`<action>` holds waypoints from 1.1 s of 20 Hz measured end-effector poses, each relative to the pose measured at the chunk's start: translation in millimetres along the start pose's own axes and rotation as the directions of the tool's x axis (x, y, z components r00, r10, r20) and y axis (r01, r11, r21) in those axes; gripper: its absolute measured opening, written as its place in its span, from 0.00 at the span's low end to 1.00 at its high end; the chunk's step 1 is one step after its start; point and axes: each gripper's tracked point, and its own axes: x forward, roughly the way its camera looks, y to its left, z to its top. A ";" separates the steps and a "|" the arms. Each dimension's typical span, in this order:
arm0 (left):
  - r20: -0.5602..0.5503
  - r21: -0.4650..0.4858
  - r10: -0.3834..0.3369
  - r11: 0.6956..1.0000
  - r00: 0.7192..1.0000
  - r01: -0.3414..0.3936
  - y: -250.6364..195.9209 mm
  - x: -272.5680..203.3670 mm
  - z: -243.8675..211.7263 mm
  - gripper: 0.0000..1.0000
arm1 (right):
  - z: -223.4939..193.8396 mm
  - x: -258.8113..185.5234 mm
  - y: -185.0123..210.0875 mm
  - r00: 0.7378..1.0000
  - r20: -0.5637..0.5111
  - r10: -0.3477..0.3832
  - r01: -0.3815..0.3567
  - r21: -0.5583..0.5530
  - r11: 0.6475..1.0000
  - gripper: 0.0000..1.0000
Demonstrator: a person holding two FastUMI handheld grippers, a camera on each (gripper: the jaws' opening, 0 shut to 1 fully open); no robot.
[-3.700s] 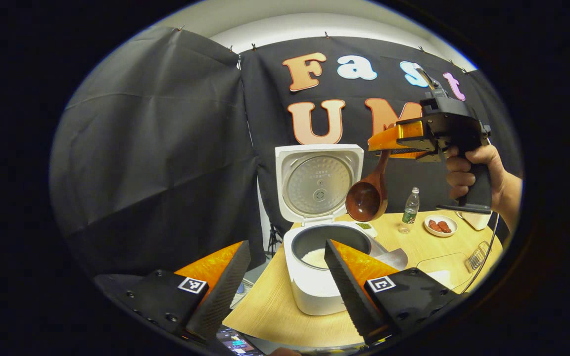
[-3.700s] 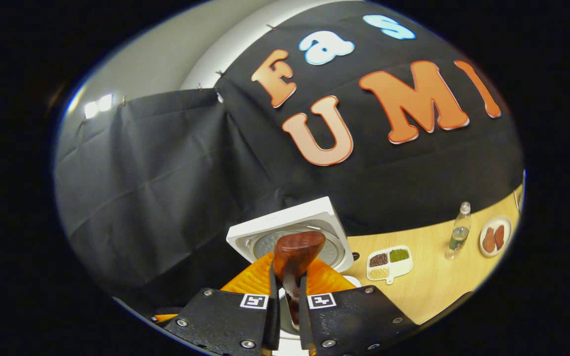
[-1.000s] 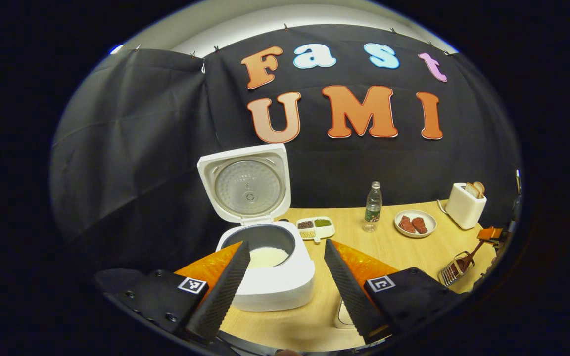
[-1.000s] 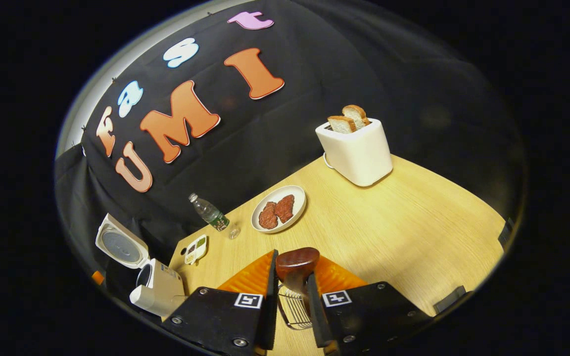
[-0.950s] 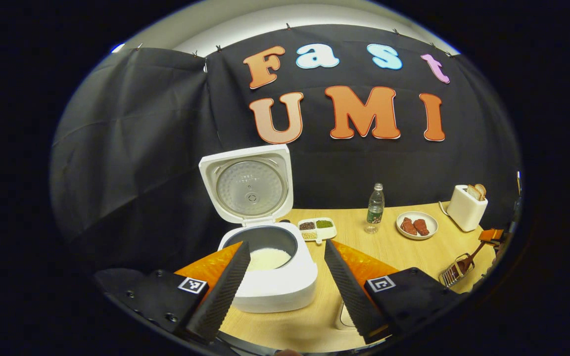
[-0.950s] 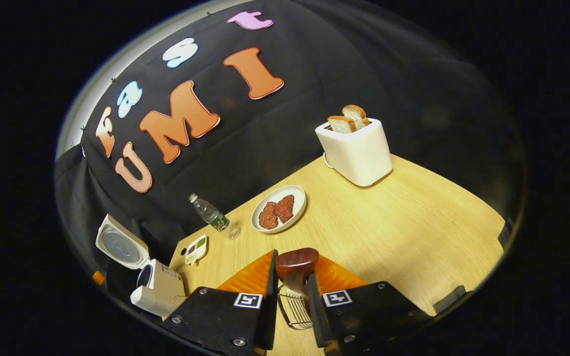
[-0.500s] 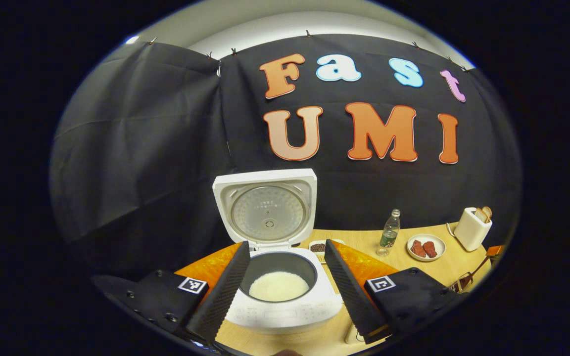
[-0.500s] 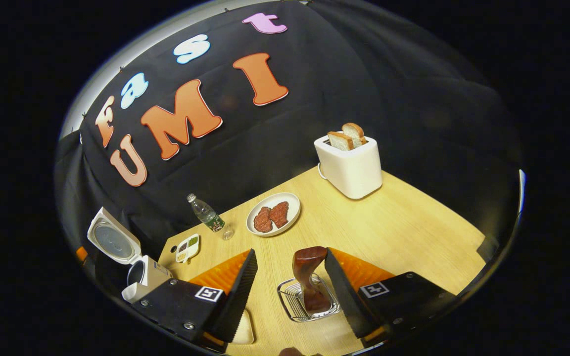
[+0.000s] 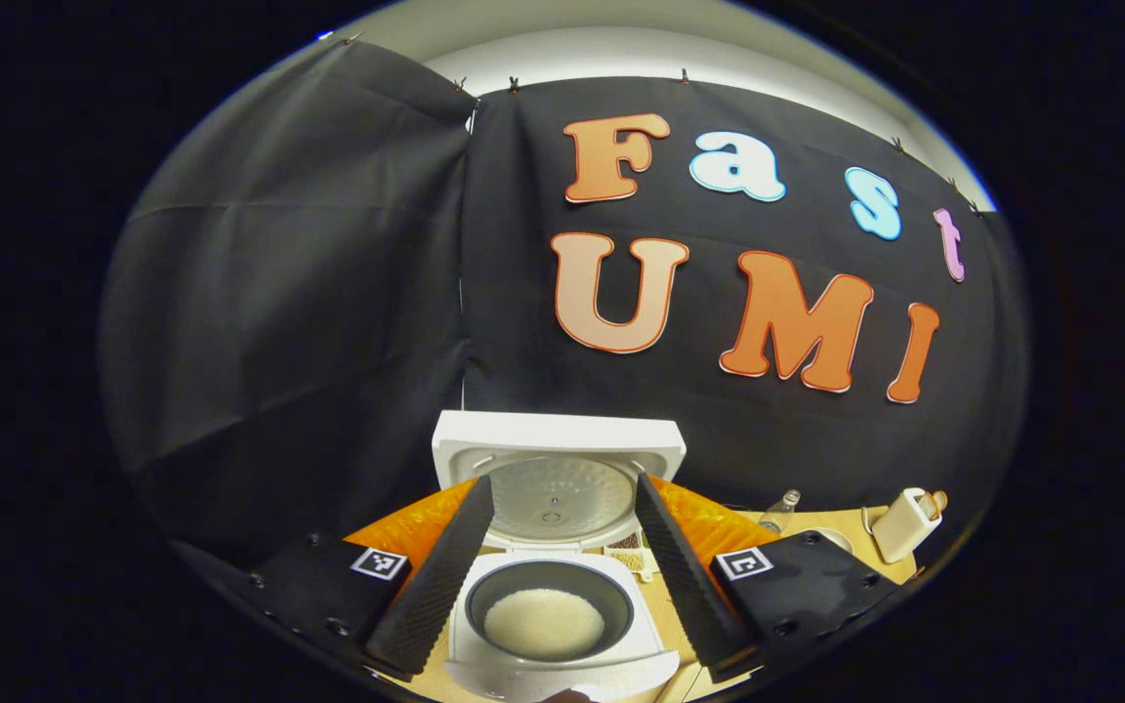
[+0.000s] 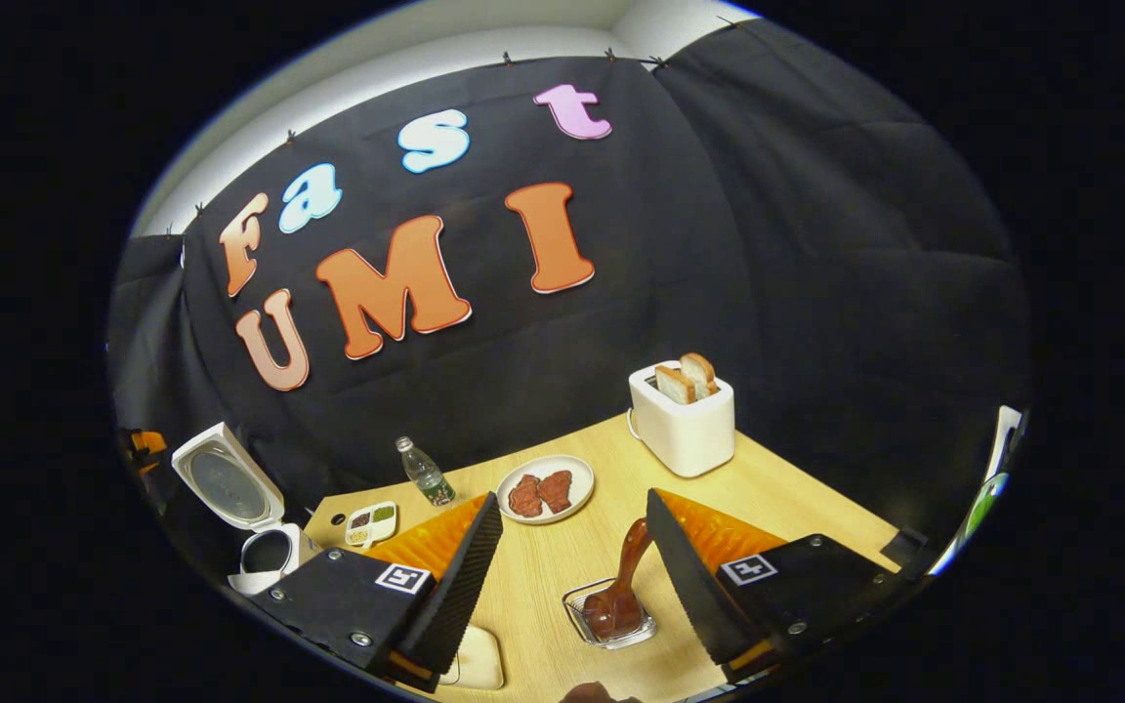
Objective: Close the left gripper, press the button to open the rice cooker; take a wooden spoon from the chopstick holder with the right hand, scoop a spoonful of rice and pour it into the rice cooker, then put the wooden spoon back into the chopstick holder.
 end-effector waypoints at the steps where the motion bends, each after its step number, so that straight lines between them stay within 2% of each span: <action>1: 0.001 -0.011 -0.008 1.000 1.000 0.008 1.3 12.2 8.2 0.99 | 5.4 -7.5 1.6 1.000 0.016 -0.003 0.004 -0.010 1.000 0.93; 6: 0.022 0.000 -0.043 0.999 0.999 0.043 0.0 75.4 28.8 0.99 | 15.6 -36.0 9.3 0.997 0.065 -0.032 0.033 -0.016 0.999 0.93; 9: -0.019 0.016 -0.019 1.000 1.000 0.019 4.2 112.0 26.2 1.00 | 12.7 -52.6 5.2 0.996 0.068 -0.062 0.064 -0.019 0.998 0.93; 11: -0.057 -0.004 -0.037 0.999 0.998 0.037 -0.3 133.7 20.6 1.00 | 10.8 -59.0 6.8 0.995 0.065 -0.074 0.076 -0.026 0.997 0.93; 13: -0.105 -0.010 -0.012 1.000 0.994 0.011 5.7 149.2 13.4 1.00 | 10.9 -62.2 2.6 0.994 0.059 -0.087 0.089 -0.035 0.995 0.93; 15: -0.146 0.013 0.021 1.000 0.989 -0.019 9.5 158.0 11.4 1.00 | 11.3 -64.0 -4.7 0.994 0.055 -0.095 0.097 -0.040 0.994 0.93; 17: -0.219 0.087 0.063 0.995 0.974 -0.045 9.8 155.6 3.8 0.99 | 13.3 -63.2 -6.4 0.995 0.053 -0.087 0.089 -0.032 0.996 0.93; 22: -0.309 0.119 0.042 0.993 0.950 -0.005 -2.1 151.9 -7.3 1.00 | 10.4 -49.7 6.3 0.999 0.034 -0.032 0.033 -0.022 0.999 0.92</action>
